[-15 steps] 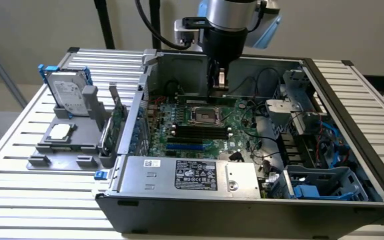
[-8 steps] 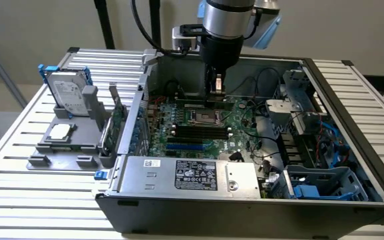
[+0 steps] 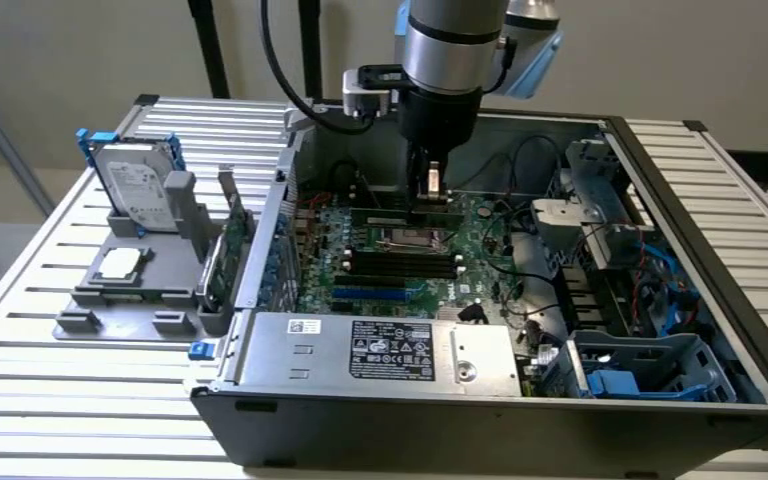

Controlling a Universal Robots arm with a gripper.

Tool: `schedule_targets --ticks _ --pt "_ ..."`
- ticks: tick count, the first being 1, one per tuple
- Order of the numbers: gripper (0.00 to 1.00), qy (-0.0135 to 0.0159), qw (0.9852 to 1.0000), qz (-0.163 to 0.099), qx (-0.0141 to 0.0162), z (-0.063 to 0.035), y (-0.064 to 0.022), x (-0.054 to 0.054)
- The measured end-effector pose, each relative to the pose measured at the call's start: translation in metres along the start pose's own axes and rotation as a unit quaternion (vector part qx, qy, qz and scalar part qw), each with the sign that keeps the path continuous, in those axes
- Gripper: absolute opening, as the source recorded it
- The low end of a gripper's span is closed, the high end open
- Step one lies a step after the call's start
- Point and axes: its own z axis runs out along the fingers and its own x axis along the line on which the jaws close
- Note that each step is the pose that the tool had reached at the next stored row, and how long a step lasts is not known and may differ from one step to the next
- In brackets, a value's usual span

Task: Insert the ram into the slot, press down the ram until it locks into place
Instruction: 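Insert the ram into the slot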

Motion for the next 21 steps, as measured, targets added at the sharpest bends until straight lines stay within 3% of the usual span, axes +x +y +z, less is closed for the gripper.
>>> schedule_targets --ticks 21 --pt "0.13 0.0001 1.0000 0.000 0.0007 0.0349 -0.0019 0.004"
